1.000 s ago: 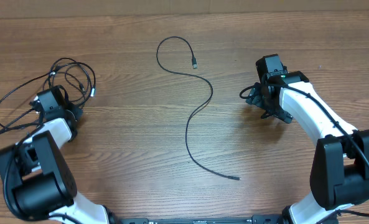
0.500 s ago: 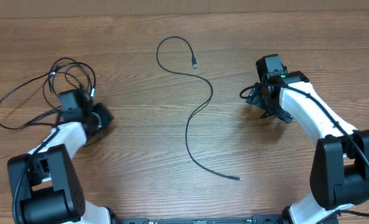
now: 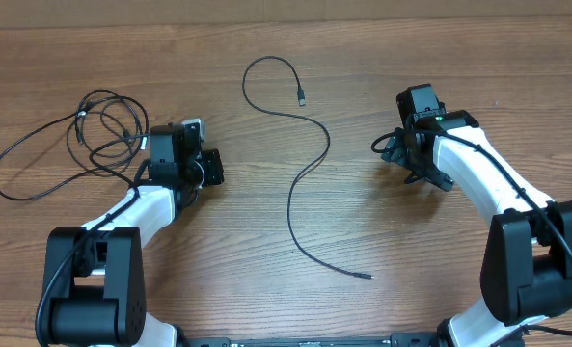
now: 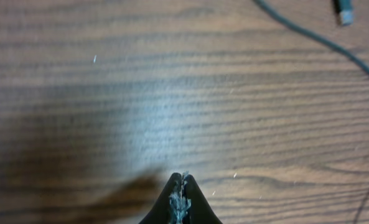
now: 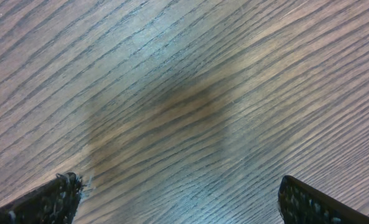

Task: Untangle cables
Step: 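Raise the left gripper and move it right toward center, then move the right gripper left down toward the remaining cable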

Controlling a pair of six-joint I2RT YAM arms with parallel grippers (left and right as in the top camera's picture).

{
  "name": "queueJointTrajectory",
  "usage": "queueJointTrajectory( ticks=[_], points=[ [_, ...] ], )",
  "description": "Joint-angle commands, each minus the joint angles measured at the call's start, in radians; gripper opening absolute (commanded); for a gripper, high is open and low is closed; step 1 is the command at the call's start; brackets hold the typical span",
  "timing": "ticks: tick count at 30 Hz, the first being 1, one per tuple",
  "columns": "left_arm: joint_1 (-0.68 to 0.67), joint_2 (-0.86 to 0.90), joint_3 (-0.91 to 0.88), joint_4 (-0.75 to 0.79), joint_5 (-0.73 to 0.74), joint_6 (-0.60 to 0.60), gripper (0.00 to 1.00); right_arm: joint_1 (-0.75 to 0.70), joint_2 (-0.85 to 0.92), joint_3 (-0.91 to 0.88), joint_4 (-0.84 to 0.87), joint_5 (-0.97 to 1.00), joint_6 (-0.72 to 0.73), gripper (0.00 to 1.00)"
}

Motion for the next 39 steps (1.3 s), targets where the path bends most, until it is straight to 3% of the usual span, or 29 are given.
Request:
queueJointTrajectory(
  ticks=[1,6,12,15,16,19,23,26,32,35,38,39],
  points=[
    [0.001,0.011,-0.008,0.029,0.01,0.027,0.05,0.0,-0.015,0.014,0.002,0.017,-0.004,1.0],
    [0.001,0.011,-0.008,0.034,0.009,0.027,0.04,0.0,-0.015,0.014,0.08,-0.061,0.004,1.0],
    [0.001,0.011,-0.008,0.039,0.01,0.026,0.04,0.001,-0.014,0.014,0.167,-0.438,0.003,1.0],
    [0.001,0.011,-0.008,0.04,0.01,0.026,0.05,0.001,-0.014,0.014,0.213,-0.521,0.004,1.0],
    [0.001,0.011,-0.008,0.04,0.01,0.026,0.07,0.001,-0.014,0.014,0.219,-0.525,0.003,1.0],
    [0.001,0.011,-0.008,0.04,0.01,0.026,0.31,0.001,-0.014,0.014,0.21,-0.527,0.004,1.0],
    [0.001,0.011,-0.008,0.04,0.01,0.026,0.53,0.001,-0.014,0.014,0.209,-0.527,0.004,1.0],
    [0.001,0.011,-0.008,0.04,0.01,0.026,0.71,0.009,-0.013,0.014,0.206,-0.534,0.003,0.77],
    [0.001,0.011,-0.008,0.04,0.023,0.026,0.9,0.055,0.006,0.014,0.208,-0.529,0.003,0.57],
    [0.001,0.011,-0.008,0.04,0.058,0.026,0.94,0.085,0.015,0.013,0.213,-0.492,0.003,0.43],
    [0.001,0.011,-0.008,0.044,0.069,0.026,0.95,0.122,0.017,-0.011,0.267,-0.469,0.003,0.38],
    [0.001,0.011,-0.008,0.044,0.069,0.026,0.95,0.136,0.017,-0.021,0.293,-0.469,0.003,0.32]
  ],
)
